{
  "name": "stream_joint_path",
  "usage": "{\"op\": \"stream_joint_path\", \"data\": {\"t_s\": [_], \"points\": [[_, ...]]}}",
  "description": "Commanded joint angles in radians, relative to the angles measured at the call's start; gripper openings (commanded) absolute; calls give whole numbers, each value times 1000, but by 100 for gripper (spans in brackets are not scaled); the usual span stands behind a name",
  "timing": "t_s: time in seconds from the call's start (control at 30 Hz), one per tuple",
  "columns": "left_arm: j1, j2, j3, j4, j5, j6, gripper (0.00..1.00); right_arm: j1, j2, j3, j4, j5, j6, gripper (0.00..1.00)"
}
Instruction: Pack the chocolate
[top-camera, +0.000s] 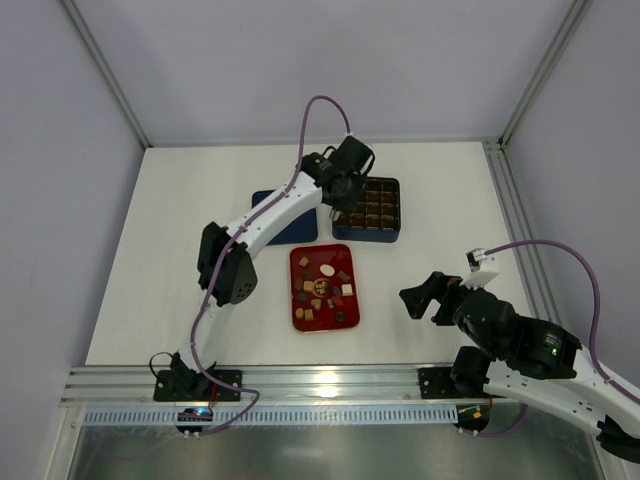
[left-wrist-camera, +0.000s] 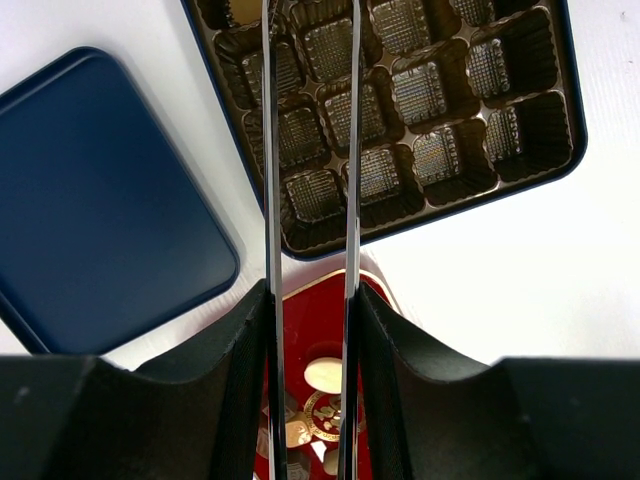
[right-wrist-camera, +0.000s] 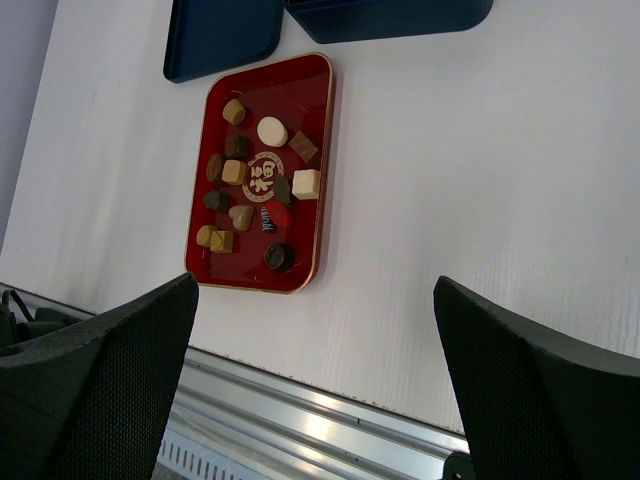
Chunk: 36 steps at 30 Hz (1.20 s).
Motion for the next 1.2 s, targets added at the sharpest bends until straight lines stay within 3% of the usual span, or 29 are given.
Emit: {"op": "stream_joint_path", "data": {"t_s": [0.0,0.27,0.87,1.17], "points": [[2,-94,31,24,28,7,37,5,0,16,9,12,11,100],[-7,-292,-135,41,83,-34,37,5,7,13,13,22,9,100],[-217,-829,-829,38,-2,-155,38,5,49,-38,91,1,6,100],[-242,-968,-963,-16,-25,-201,39,5,47,-67,101,-7,25,100]]}}
